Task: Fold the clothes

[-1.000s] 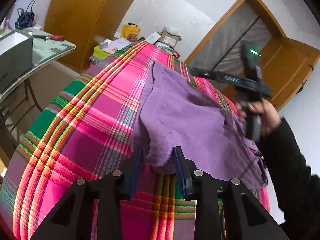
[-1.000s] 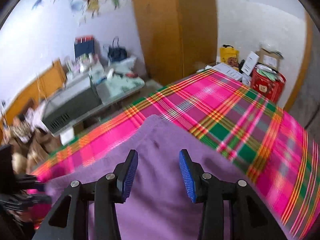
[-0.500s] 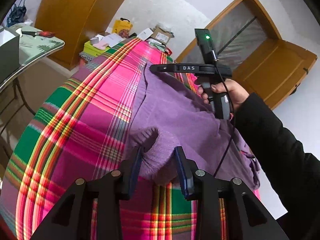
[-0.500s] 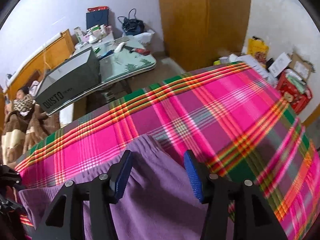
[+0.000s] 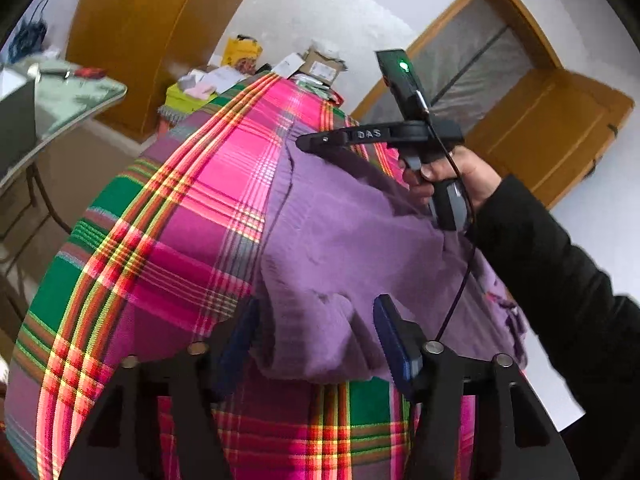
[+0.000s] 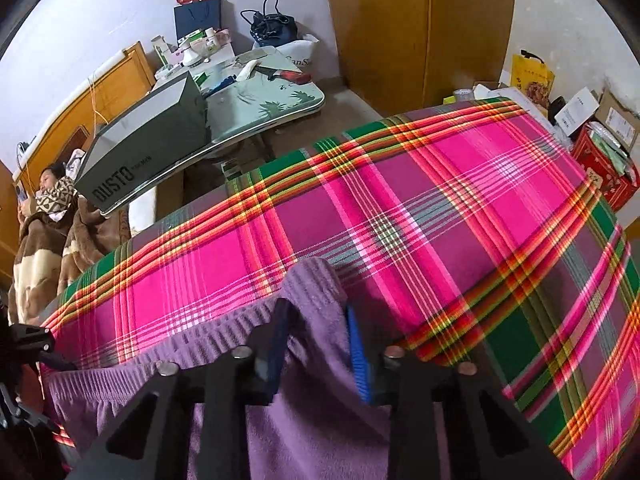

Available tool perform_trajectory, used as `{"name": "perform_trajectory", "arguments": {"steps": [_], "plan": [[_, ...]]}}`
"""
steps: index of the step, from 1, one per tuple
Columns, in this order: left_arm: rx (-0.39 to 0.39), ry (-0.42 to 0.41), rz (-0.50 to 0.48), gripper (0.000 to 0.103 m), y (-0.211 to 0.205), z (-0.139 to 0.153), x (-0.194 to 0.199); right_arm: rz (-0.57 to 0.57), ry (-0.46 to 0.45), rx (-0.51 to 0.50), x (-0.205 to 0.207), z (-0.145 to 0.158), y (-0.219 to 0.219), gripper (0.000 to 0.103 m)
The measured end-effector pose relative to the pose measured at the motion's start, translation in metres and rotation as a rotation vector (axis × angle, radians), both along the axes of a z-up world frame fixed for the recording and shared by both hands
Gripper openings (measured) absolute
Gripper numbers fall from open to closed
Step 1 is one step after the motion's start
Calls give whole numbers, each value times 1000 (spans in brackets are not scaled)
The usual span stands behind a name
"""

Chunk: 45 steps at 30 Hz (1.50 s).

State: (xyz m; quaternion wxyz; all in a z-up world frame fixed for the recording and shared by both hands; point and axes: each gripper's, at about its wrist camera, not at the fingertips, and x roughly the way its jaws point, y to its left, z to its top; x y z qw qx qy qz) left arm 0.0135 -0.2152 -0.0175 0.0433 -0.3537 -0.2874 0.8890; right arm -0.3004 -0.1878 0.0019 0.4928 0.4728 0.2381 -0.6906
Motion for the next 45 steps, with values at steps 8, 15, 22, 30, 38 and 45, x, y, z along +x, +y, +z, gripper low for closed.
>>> {"name": "perform_trajectory", "arguments": {"steps": [8, 15, 22, 30, 38, 45], "plan": [[-96, -34, 0, 12, 6, -5, 4, -41, 102, 10, 18, 8, -2, 7], [-197, -32, 27, 10, -5, 10, 1, -108, 257, -71, 22, 66, -13, 6], [-316, 55, 100, 6, -38, 54, 0, -152, 380, -116, 15, 120, -42, 6], [-347, 51, 160, 6, -77, 62, 1, -148, 430, -160, 9, 152, -82, 6], [-329, 36, 238, 6, -111, 57, -5, -159, 397, -132, -4, 123, -117, 6], [-285, -46, 221, 6, -138, 21, -23, -160, 318, -152, -21, 102, -135, 10]]}}
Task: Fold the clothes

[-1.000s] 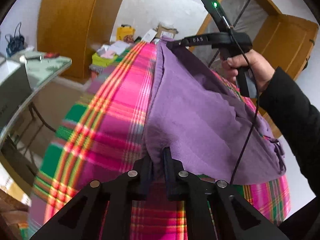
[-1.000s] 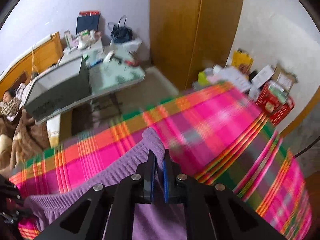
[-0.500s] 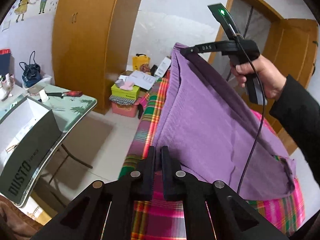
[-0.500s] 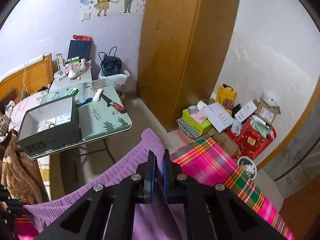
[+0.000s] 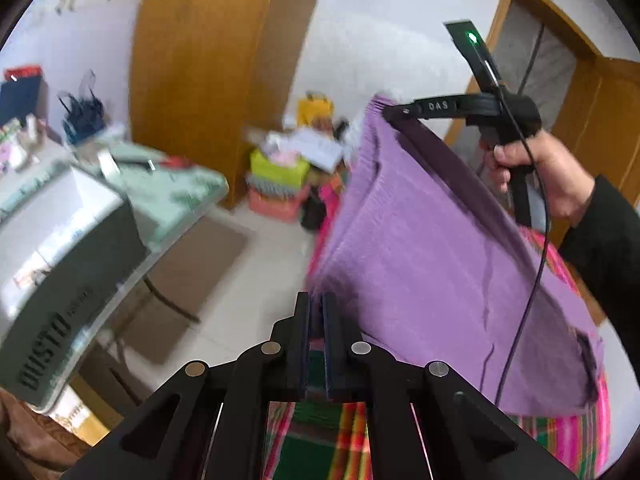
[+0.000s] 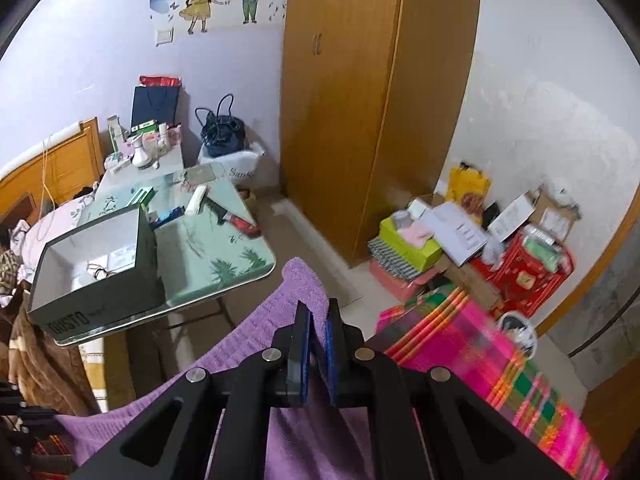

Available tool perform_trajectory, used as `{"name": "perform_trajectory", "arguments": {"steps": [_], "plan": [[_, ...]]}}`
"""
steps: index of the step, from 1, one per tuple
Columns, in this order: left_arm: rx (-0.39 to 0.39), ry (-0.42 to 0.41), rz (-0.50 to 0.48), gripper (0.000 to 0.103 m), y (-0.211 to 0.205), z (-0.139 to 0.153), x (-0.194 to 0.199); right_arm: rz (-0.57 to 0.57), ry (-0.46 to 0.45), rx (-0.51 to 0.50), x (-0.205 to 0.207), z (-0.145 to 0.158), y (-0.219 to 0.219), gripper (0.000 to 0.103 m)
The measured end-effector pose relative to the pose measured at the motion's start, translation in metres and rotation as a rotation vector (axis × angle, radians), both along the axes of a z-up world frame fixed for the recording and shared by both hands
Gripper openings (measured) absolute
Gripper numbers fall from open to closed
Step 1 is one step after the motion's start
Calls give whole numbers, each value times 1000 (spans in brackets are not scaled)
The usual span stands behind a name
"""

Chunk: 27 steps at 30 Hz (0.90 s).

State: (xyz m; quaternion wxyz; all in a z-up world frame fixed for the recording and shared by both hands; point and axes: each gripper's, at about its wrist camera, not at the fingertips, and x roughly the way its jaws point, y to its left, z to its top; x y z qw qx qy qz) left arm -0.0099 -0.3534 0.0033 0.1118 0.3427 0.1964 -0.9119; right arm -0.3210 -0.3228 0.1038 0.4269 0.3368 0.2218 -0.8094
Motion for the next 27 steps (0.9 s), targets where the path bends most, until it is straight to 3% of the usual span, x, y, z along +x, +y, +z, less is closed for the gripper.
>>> {"name": "perform_trajectory", "arguments": {"steps": [2, 4, 7, 9, 12, 15, 17, 22, 24, 26, 27], "plan": [[61, -68, 43, 7, -13, -27, -3, 2, -35, 112, -3, -31, -5, 13], [117, -72, 78, 10, -20, -40, 10, 3, -22, 165, 2, -50, 0, 19], [172, -46, 133, 11, -27, -47, 35, 10, -55, 82, 19, -43, 31, 35], [209, -26, 156, 16, -28, -48, 49, 13, -76, 13, 36, -31, 55, 35], [288, 4, 157, 36, -25, -48, 56, 54, -69, -52, 79, -19, 93, 39], [371, 34, 136, 53, -18, -48, 52, 102, -86, -66, 131, -28, 126, 39], [419, 40, 143, 57, -17, -50, 44, 117, -101, -67, 163, -41, 144, 39], [531, 25, 197, 57, -27, -64, 28, 128, -96, -3, 224, -75, 178, 39], [519, 30, 209, 55, -29, -65, 25, 124, -82, 22, 242, -85, 188, 39], [483, 36, 213, 34, -29, -64, 21, 124, -80, 42, 250, -94, 197, 39], [474, 40, 206, 30, -29, -63, 19, 123, -86, 48, 252, -97, 201, 39]]}}
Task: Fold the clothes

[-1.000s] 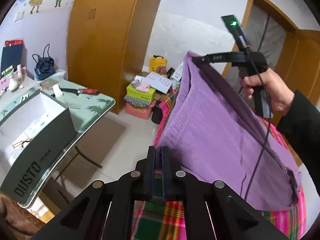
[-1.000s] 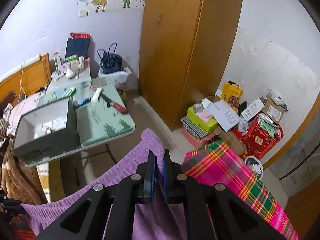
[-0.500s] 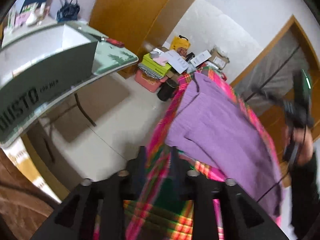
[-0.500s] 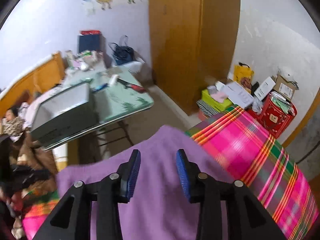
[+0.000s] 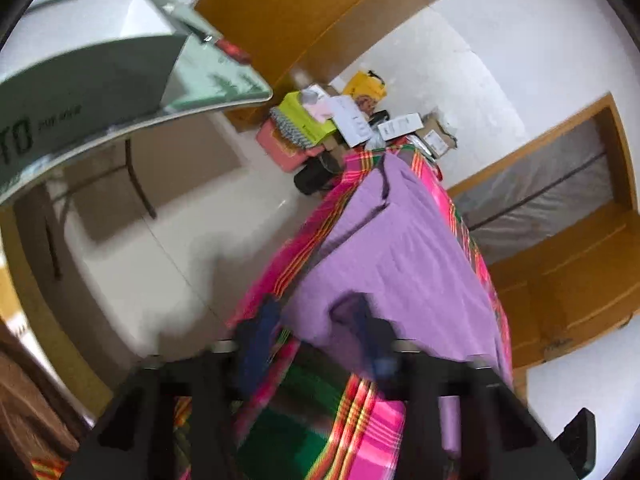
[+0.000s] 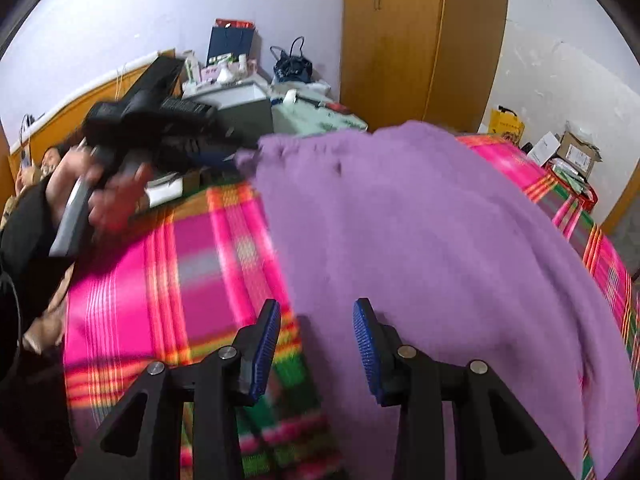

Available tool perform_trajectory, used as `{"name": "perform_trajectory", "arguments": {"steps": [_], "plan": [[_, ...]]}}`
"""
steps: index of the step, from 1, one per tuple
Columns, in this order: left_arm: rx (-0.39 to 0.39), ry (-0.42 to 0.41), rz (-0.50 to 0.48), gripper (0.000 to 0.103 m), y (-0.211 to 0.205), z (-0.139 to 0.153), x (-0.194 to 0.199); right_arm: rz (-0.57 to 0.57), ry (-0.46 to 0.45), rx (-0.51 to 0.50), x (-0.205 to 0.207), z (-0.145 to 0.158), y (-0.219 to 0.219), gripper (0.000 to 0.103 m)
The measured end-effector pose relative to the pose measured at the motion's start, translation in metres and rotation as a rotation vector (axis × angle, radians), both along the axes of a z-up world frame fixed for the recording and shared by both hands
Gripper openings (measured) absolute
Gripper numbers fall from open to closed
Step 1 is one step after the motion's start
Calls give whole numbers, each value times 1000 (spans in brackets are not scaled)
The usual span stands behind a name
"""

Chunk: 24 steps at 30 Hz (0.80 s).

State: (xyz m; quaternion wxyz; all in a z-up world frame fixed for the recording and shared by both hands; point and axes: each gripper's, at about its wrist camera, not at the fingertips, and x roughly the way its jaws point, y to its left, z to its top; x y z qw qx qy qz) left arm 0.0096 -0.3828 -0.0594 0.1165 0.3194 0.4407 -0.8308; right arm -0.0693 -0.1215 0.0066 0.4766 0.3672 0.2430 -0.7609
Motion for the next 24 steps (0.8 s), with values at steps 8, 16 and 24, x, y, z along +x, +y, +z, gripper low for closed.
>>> {"name": "perform_trajectory", "arguments": {"steps": [8, 16, 24], "plan": [[-79, 129, -52, 10, -6, 24, 6, -73, -33, -20, -18, -6, 20, 3], [-108, 235, -96, 8, -12, 34, 33, -78, -4, -121, -17, 39, 52, 3], [-113, 136, -98, 46, -11, 19, 42, -17, -22, -22, 12, 8, 46, 12]]}}
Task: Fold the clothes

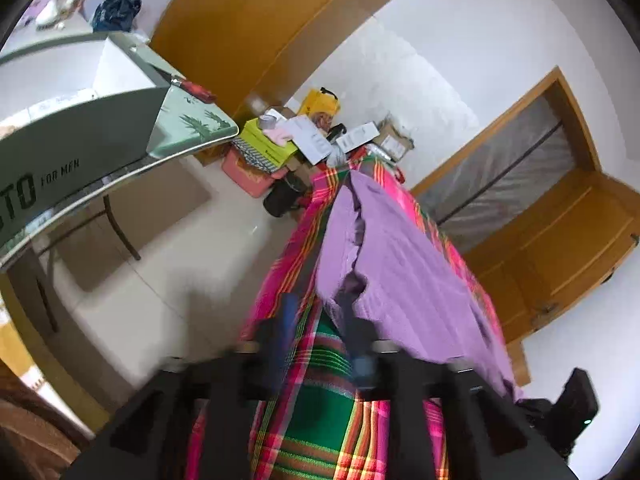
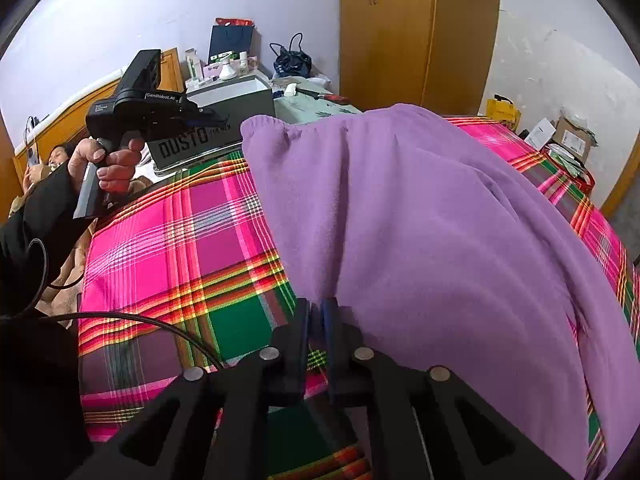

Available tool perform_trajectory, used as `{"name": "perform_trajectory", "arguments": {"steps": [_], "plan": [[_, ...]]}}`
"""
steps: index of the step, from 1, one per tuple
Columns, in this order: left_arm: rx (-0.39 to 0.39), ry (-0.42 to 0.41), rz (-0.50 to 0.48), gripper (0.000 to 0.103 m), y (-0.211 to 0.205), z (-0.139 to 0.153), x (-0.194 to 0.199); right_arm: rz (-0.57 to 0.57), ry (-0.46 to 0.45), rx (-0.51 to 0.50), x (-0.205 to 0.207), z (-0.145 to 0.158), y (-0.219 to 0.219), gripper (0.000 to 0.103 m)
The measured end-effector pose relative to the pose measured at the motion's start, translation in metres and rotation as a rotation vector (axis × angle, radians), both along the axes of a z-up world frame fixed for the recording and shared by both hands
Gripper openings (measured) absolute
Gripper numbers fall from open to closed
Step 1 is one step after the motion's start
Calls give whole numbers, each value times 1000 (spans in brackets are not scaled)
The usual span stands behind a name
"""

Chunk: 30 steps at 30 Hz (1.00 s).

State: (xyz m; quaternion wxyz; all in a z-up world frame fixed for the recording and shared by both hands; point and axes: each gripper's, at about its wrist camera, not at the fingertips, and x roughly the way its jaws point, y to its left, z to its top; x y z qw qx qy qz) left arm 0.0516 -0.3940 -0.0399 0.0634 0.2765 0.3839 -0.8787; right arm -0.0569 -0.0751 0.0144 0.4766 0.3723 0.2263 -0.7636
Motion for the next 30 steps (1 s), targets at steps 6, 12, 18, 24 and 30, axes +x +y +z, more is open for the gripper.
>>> {"name": "perform_trajectory", "arguments": {"steps": [6, 12, 18, 24, 30], "plan": [[-66, -18, -51, 74, 15, 14, -33, -61, 15, -29, 0, 3, 9, 31], [-253, -65, -194, 63, 50, 22, -62, -93, -12, -33, -2, 0, 19, 31], [-301, -154, -231, 36, 53, 11, -72, -103, -23, -50, -3, -1, 21, 31], [-302, -179, -209, 6, 52, 10, -66, -116, -36, -66, -3, -4, 19, 31], [-286, -178, -86, 5, 29, 14, -41, -148, -37, -104, -4, 0, 24, 31]]}}
